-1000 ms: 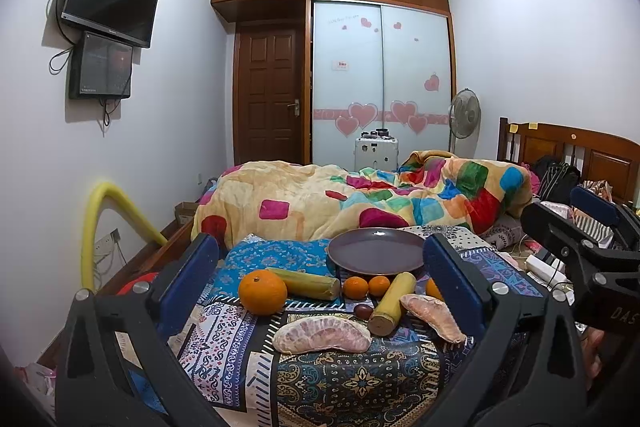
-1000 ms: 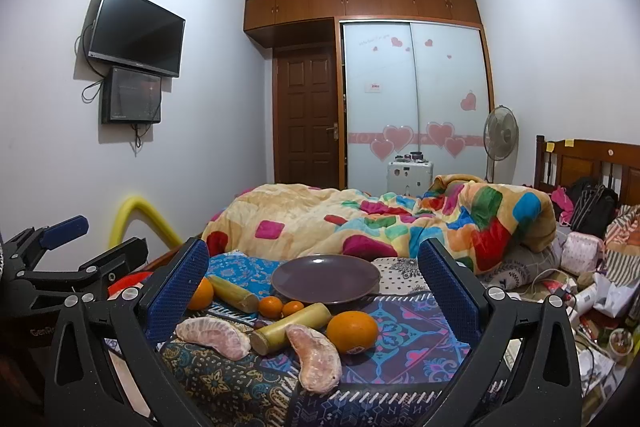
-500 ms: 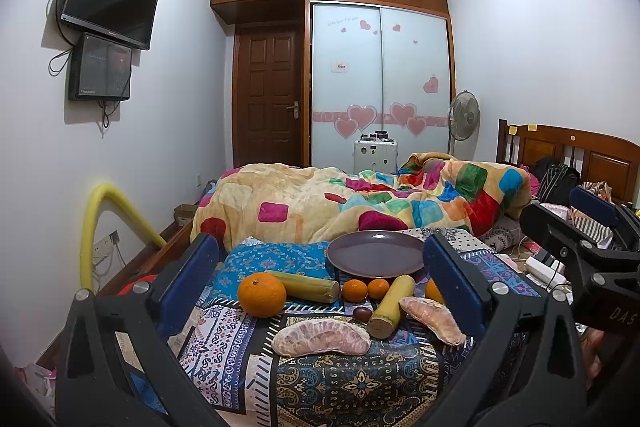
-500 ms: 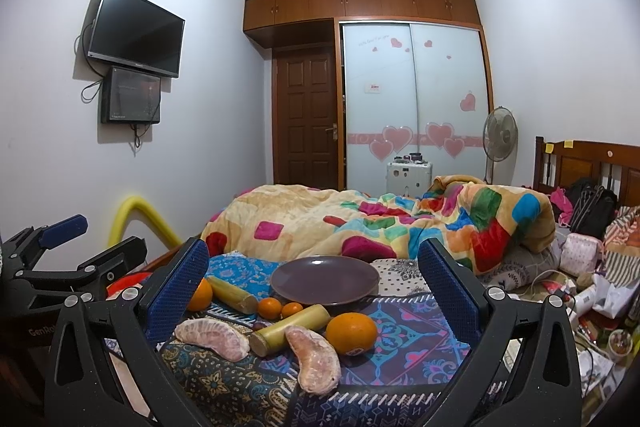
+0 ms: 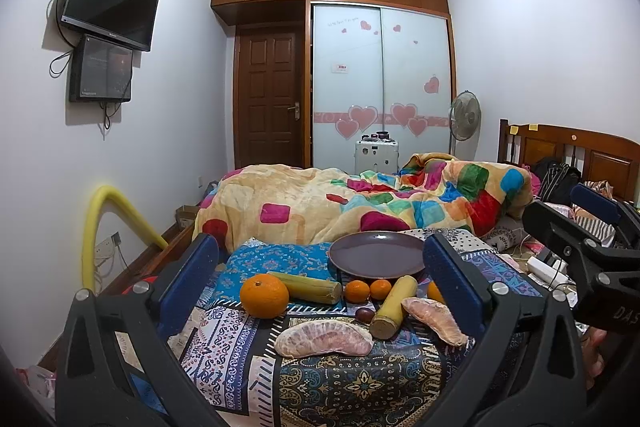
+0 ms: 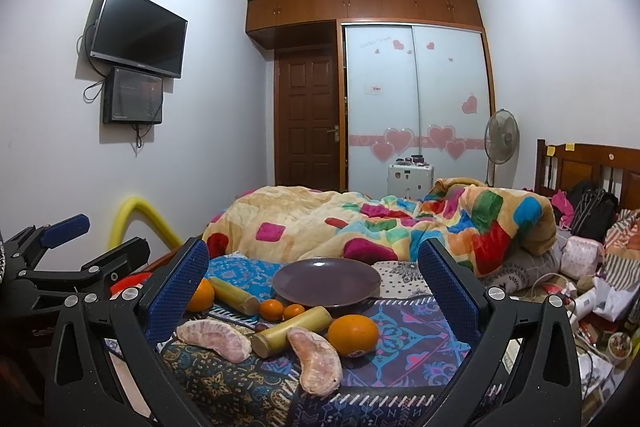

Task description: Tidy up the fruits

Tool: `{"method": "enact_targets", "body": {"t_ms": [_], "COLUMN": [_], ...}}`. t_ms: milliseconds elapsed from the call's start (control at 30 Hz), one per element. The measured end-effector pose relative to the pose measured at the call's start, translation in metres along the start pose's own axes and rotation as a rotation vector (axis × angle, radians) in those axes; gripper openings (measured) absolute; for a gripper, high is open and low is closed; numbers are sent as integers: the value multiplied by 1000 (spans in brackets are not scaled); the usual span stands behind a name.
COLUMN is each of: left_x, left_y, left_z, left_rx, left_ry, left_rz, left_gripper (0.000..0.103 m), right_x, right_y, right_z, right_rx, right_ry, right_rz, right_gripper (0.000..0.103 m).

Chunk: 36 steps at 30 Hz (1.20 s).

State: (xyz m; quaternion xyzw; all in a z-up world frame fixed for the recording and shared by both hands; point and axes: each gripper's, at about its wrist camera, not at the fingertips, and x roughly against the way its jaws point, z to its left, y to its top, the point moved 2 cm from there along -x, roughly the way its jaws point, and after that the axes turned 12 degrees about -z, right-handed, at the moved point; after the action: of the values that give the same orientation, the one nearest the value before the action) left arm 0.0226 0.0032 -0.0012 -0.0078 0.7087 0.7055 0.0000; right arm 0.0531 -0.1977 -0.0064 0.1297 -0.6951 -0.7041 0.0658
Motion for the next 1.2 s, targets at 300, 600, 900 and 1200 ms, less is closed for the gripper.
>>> {"method": "enact_targets", "body": {"t_ms": [300, 600, 900, 1200], "left_x": [-1, 0, -1, -25], "left_y": [2, 3, 4, -13], "left_z": [0, -1, -2, 6], "left_rx": [1, 0, -1, 11], "left_ry": [0, -2, 8, 8], "left_rz": [-2, -5, -3, 78], "left_gripper": [103, 103, 103, 103], "right_x": [0, 1, -1, -25], "right_y": [0, 0, -2, -24], "right_z": [0, -1, -5, -21], "right_rx": [1, 2, 0, 29], "right_ry": [0, 0, -6, -19], "right_rz": [0, 0, 7, 104], "right_gripper": [103, 103, 103, 103]}}
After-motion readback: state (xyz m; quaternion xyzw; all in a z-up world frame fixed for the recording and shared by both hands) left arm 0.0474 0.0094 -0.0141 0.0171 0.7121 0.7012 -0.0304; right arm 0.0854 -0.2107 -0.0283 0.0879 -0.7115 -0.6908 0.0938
